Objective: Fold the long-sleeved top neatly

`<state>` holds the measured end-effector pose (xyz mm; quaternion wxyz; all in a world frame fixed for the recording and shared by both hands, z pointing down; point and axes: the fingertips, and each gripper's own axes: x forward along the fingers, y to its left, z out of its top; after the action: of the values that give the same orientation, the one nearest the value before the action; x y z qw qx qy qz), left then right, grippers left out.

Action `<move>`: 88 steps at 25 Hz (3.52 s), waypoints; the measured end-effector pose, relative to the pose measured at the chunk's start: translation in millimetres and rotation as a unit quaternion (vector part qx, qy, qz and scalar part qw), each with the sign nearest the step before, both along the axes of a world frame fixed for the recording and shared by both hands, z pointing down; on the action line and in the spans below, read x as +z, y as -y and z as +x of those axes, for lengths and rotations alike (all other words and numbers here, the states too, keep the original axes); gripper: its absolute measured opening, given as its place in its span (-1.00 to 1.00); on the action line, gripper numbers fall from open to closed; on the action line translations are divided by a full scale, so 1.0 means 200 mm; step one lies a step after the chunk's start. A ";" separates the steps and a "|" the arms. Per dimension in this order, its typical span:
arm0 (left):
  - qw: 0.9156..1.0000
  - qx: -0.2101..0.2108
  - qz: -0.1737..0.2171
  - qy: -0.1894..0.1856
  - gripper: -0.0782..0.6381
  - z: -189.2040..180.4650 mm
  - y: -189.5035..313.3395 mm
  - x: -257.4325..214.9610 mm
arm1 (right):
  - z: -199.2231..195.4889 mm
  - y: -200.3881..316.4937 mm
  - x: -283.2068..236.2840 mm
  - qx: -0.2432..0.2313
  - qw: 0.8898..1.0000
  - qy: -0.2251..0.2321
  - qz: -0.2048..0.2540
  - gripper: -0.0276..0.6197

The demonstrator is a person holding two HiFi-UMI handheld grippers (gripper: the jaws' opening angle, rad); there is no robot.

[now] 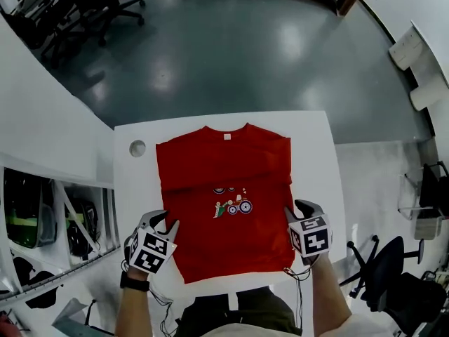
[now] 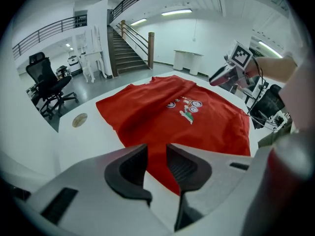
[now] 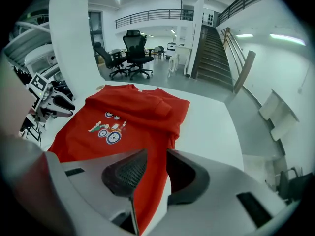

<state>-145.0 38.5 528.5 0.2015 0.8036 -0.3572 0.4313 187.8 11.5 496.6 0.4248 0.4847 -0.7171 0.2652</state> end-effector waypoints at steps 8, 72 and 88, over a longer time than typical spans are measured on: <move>1.000 -0.008 0.008 -0.007 -0.44 0.05 -0.31 -0.03 | 0.00 -0.34 0.03 -0.014 1.000 0.009 0.002 -0.49; 0.999 0.016 0.031 0.020 -0.73 0.14 -1.04 0.08 | 0.04 -1.08 0.20 -0.168 0.984 -0.031 0.057 -0.81; 0.999 -0.003 0.032 0.023 -0.73 0.11 -1.22 -0.03 | 0.11 -1.22 0.03 -0.169 0.984 -0.011 0.060 -0.81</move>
<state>-122.7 282.2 522.3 0.1684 0.7987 -0.3777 0.4372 209.8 255.4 502.5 0.4412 0.3842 -0.7988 0.1405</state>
